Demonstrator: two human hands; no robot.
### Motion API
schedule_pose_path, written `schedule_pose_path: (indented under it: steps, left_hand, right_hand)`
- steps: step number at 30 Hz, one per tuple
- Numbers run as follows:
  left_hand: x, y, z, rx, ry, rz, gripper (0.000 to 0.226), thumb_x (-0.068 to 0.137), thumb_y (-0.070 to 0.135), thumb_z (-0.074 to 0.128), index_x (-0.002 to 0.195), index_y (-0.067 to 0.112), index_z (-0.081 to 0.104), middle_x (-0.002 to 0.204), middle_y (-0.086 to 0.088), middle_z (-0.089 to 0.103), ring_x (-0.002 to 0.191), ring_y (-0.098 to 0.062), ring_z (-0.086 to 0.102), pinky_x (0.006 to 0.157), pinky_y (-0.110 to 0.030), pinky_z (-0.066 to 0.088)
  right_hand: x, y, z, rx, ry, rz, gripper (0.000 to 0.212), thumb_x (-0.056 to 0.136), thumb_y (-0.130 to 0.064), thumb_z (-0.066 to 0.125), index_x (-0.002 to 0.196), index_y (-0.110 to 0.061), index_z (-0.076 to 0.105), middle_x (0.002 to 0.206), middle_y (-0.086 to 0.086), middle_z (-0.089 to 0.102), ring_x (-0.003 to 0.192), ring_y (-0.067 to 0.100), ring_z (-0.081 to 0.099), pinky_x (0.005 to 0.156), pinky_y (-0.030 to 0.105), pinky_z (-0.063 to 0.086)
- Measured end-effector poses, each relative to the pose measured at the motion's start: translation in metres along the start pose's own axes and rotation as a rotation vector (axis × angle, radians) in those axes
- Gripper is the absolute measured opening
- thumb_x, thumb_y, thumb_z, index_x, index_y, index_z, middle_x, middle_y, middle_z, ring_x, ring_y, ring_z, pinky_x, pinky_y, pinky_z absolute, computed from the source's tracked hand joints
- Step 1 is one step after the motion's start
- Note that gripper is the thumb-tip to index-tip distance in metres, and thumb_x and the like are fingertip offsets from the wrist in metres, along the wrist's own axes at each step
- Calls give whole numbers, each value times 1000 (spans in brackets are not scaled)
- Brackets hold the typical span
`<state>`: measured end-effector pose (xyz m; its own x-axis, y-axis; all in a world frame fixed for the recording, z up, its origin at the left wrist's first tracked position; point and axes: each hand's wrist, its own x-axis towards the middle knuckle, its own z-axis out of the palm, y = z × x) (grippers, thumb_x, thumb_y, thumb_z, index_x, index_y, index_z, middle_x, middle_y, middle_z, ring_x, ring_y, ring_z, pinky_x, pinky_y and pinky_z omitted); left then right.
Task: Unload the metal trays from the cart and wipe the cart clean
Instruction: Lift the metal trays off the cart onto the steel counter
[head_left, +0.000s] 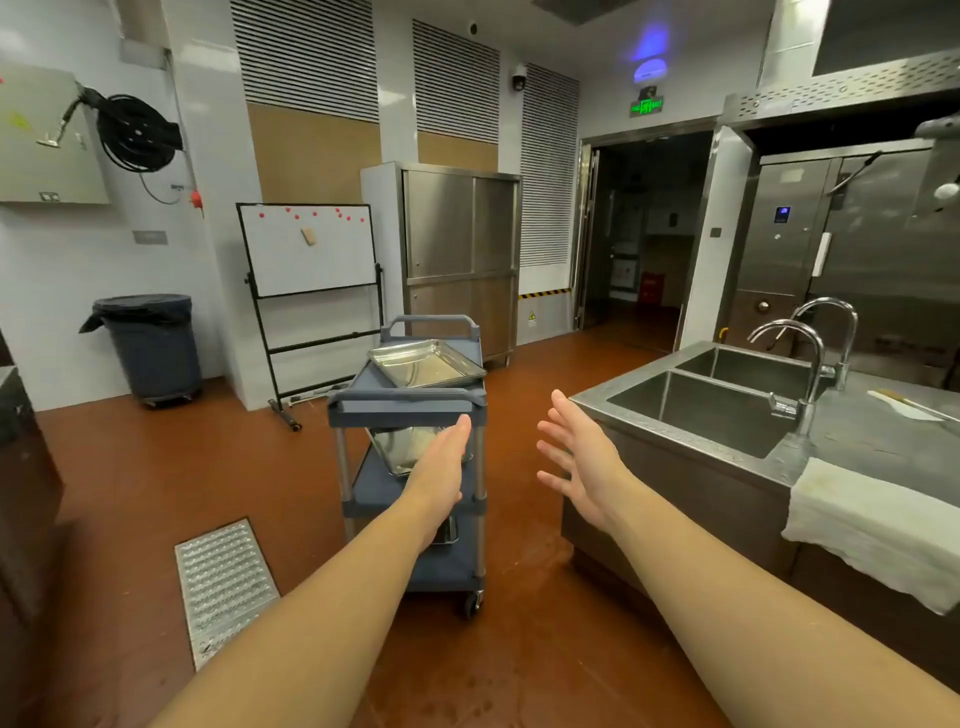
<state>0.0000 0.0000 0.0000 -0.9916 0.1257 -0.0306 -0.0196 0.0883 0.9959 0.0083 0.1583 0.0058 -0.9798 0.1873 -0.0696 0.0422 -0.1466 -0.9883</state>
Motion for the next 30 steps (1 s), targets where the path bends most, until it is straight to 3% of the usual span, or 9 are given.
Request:
schedule_pose_path:
  steps: [8,30]
  left_hand:
    - [71,-17,4,-9,-14,-23,55,99,51,30,147,24,29,149,-3,37,135,-24,35,107,-45,34]
    - [373,-49,8,-50,-36,-38,50,97,55,32,139,30,41,140,2,46,127,-18,43,105,-43,38]
  right_hand:
    - [68,18,3,12,-8,41,66,88,-62,47,144,-28,37,147,-2,42,133,23,42,104,45,38]
    - [351,30,27,-56,53,85,63,90,-62,44,141,-27,41,144,-3,45,130,22,45,104,45,38]
